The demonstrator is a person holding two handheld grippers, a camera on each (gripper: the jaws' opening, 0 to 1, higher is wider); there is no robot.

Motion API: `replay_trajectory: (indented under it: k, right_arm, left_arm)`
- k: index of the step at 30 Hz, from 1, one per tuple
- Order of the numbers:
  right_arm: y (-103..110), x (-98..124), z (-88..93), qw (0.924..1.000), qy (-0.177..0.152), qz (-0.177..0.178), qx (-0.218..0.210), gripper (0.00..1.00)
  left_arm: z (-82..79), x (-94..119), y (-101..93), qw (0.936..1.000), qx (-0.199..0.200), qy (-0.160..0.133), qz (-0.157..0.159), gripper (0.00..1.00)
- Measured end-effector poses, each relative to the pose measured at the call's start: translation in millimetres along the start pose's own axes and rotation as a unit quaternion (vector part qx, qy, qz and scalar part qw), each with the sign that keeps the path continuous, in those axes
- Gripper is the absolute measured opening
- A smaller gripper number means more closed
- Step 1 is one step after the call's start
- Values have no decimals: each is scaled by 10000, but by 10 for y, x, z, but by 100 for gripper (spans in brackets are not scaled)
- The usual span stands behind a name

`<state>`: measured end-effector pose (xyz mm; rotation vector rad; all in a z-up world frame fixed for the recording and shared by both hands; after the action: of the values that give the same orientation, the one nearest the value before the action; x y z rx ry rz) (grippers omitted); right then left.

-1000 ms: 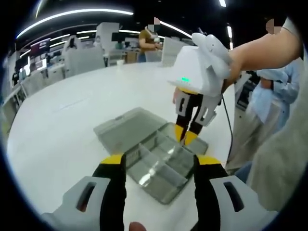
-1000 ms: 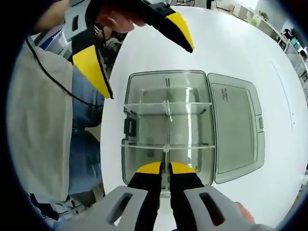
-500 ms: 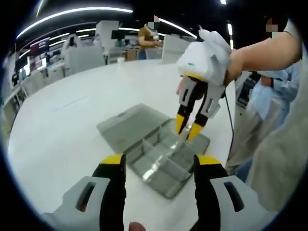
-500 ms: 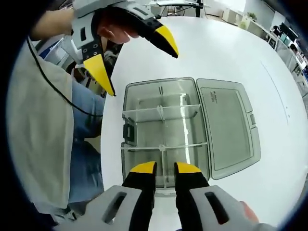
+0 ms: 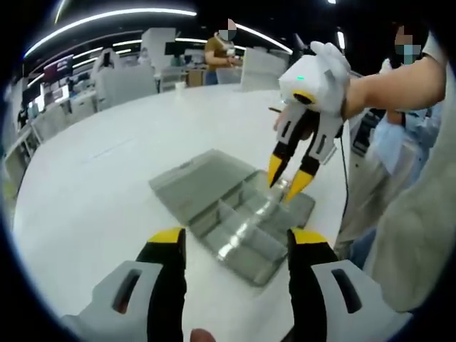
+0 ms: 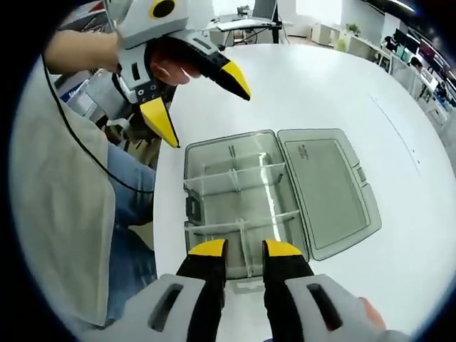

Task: Insert the divider into the dual guide fixture by aligning both edges with the guide slots and pushing it downward to the bottom, including one-sided entry, uneven engagement, binding, and posture correction.

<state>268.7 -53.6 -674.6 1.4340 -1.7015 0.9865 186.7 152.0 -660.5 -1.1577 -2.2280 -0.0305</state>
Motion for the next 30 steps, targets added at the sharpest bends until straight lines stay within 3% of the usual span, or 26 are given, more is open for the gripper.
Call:
replay_trajectory:
  k: [15, 30]
  right_arm:
    - [69, 95, 137, 9981, -491, 89, -367, 27]
    - [137, 201, 229, 9899, -1043, 193, -938, 39]
  left_arm:
    - [13, -1, 16, 9999, -13, 126, 58, 56]
    - [-7, 74, 46, 9997, -96, 229, 91, 57]
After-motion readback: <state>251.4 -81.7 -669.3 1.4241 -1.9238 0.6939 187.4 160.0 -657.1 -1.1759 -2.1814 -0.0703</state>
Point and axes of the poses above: the point that each gripper's makers call its tool centre point, and the gripper's own axes: x roughly backward along the fingers, y roughly to its left, z roughly out of its underside, the point moved 10 cm from there along x, roughly backward along the fingers, and after that the axes turned 14 degrees about z, right-handed, at the moved point
